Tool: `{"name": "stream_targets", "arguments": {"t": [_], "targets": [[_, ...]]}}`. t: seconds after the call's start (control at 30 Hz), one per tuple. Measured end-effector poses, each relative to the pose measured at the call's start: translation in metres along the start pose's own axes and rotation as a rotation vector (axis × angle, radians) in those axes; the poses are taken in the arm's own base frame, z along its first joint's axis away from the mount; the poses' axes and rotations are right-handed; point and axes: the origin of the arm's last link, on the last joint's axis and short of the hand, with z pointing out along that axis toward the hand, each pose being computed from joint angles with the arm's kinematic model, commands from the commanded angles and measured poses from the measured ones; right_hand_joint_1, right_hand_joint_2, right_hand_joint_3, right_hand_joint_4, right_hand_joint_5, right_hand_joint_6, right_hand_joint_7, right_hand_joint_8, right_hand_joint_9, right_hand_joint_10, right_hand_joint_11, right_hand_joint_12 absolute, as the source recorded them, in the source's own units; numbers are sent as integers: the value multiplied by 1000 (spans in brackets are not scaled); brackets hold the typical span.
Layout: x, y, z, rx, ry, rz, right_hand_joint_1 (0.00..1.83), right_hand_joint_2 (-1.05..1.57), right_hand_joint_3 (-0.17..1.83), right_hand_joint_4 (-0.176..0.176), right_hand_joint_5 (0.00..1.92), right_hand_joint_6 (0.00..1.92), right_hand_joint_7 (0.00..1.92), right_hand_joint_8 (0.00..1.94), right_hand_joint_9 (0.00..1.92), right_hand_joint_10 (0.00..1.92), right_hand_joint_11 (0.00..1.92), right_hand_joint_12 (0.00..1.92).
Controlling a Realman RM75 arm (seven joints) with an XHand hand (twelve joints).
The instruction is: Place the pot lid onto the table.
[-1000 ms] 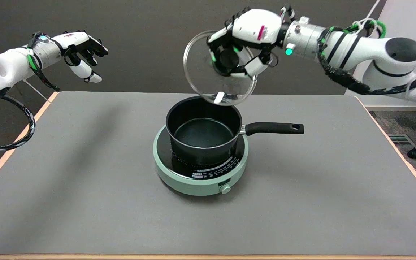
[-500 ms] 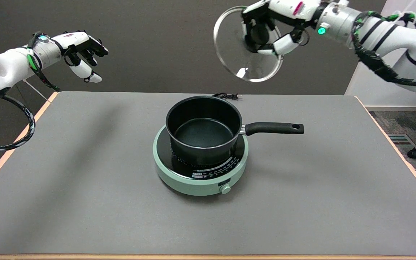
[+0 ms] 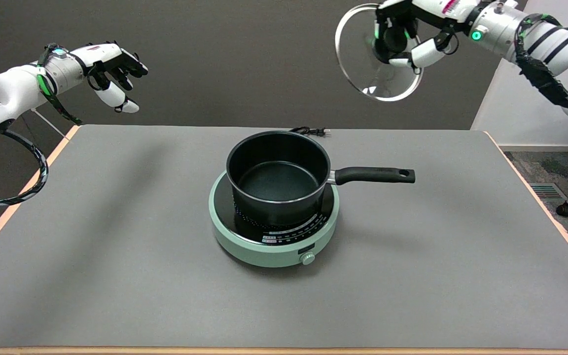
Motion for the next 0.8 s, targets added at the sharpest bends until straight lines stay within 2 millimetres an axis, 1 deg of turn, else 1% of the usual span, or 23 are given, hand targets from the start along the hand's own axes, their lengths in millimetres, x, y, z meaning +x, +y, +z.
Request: {"name": "stream_targets", "arguments": {"t": [0.27, 0.47, 0.6, 0.8], "targets": [[-15, 31, -13, -91, -34, 27, 1373, 772, 750, 176, 660, 1330, 932, 1317, 837, 1664, 695, 1427], [-34, 53, -26, -159, -76, 57, 1373, 770, 755, 176, 660, 1332, 933, 1319, 837, 1666, 694, 1430], [-48, 64, -35, -195, -114, 70, 1373, 769, 756, 176, 660, 1334, 933, 1320, 836, 1667, 693, 1431], [-70, 74, -51, -227, -179, 81, 1373, 768, 758, 176, 660, 1336, 933, 1320, 835, 1666, 693, 1435]]}}
